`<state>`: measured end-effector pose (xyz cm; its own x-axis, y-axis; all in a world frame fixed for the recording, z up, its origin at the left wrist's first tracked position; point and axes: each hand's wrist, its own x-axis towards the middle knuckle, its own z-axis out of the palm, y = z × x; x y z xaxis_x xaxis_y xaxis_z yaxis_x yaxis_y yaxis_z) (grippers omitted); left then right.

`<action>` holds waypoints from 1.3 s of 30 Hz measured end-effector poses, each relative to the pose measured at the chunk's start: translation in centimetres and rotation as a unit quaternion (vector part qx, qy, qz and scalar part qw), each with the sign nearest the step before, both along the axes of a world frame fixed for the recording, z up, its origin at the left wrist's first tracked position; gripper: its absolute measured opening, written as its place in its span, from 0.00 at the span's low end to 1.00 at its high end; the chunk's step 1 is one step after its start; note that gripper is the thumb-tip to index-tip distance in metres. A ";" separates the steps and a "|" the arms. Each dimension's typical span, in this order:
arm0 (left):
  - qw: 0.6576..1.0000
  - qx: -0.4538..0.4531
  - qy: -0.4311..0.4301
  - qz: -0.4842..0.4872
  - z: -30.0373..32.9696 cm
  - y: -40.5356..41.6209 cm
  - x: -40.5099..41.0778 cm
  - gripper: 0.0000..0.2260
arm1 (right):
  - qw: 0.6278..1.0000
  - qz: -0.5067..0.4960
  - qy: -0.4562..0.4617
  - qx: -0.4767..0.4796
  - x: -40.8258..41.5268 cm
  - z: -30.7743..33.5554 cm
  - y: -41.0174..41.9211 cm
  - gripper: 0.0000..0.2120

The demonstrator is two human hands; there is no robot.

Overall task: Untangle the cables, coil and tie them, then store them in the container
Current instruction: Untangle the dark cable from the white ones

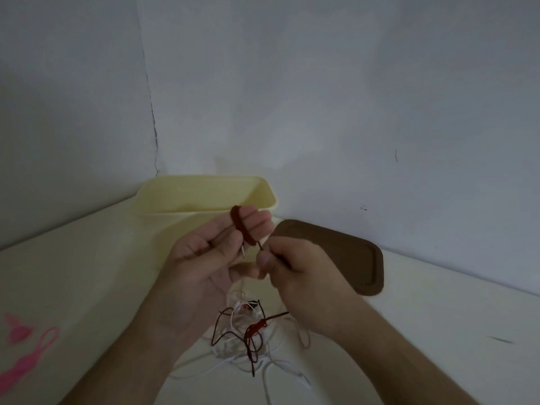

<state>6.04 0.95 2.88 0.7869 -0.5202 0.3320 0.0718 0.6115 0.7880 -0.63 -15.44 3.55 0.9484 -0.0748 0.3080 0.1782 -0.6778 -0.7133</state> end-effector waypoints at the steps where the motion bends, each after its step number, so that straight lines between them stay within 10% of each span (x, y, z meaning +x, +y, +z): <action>1: 1.000 0.015 -0.017 0.019 0.0 -0.1 0.1 0.17 | 1.000 0.002 0.013 -0.026 0.0 -0.1 0.3 0.14; 10: 0.924 0.290 -0.219 0.116 -1.9 -0.8 0.2 0.17 | 0.997 0.017 -0.010 0.069 -0.6 2.4 -0.8 0.12; 19: 0.998 -0.011 -0.036 -0.042 -0.4 0.1 -0.1 0.15 | 0.995 -0.018 0.019 0.096 -0.1 1.3 -0.9 0.14; 30: 0.925 0.269 -0.221 0.148 -1.9 -0.7 0.8 0.08 | 0.998 0.029 0.018 0.061 -0.5 2.4 -1.9 0.06; 39: 0.975 0.163 -0.126 0.078 -1.6 -0.2 0.9 0.04 | 0.987 0.024 0.015 0.159 -1.1 3.7 -3.9 0.12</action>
